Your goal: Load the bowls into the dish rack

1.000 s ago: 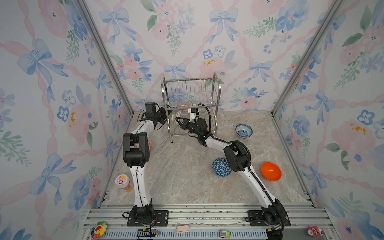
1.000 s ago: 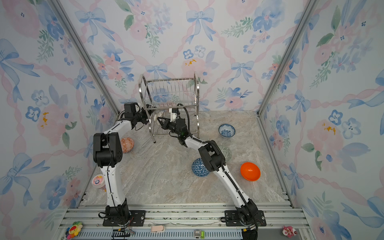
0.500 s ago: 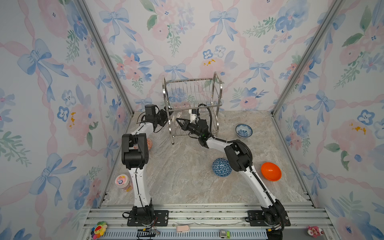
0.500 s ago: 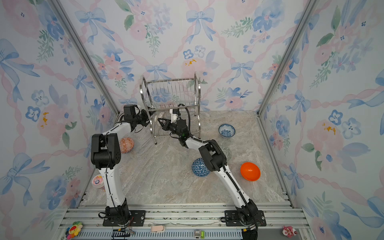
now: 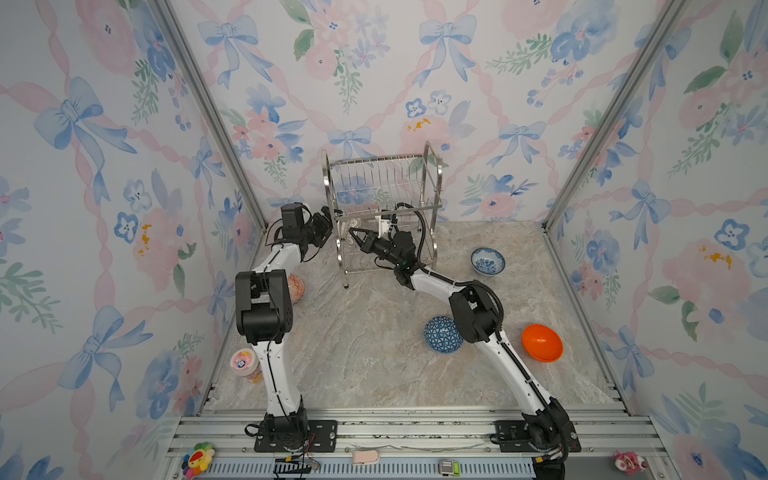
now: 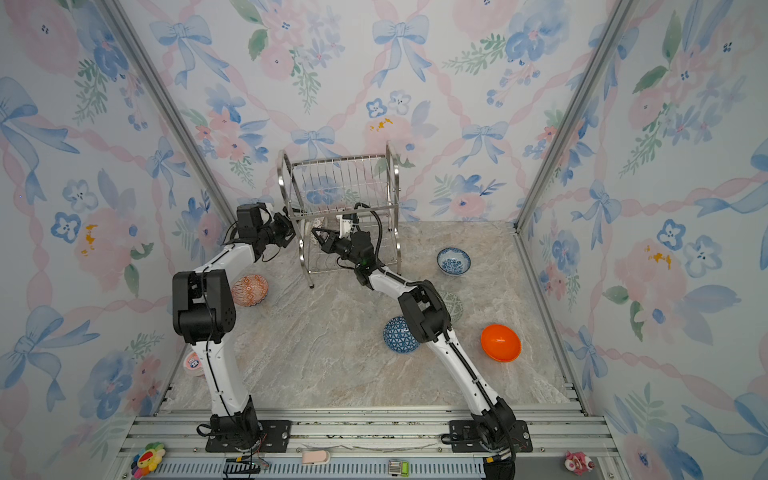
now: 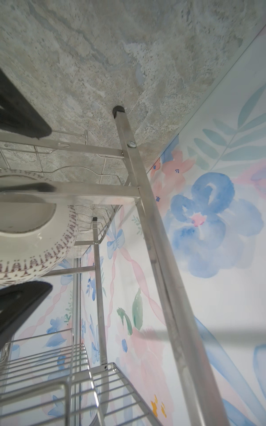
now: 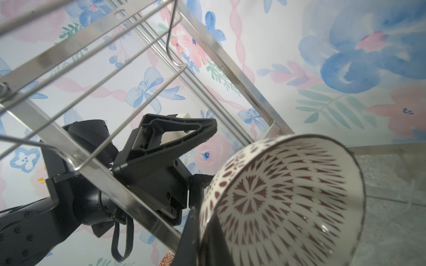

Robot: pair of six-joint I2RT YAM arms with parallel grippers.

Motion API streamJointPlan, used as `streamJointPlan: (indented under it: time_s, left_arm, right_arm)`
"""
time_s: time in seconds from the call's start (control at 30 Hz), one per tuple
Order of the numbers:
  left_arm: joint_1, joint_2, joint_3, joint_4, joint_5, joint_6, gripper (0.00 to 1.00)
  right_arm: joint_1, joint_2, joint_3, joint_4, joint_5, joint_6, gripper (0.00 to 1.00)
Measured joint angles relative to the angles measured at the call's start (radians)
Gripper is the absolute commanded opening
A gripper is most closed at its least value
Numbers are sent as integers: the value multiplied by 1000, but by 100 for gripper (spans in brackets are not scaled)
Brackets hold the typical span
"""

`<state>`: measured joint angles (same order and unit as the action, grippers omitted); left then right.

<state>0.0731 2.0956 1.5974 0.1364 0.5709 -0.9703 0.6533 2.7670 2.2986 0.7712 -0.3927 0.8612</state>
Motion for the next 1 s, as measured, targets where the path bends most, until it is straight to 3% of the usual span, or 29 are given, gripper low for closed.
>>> streamJointPlan:
  time_s: [0.57, 1.0]
  left_arm:
    - [21, -1, -61, 16, 7, 0, 98]
    - [37, -1, -71, 23, 7, 0, 98]
  right_arm:
    - [-3, 167, 276, -150, 35, -49, 3]
    - [2, 220, 390, -238, 66, -93, 23]
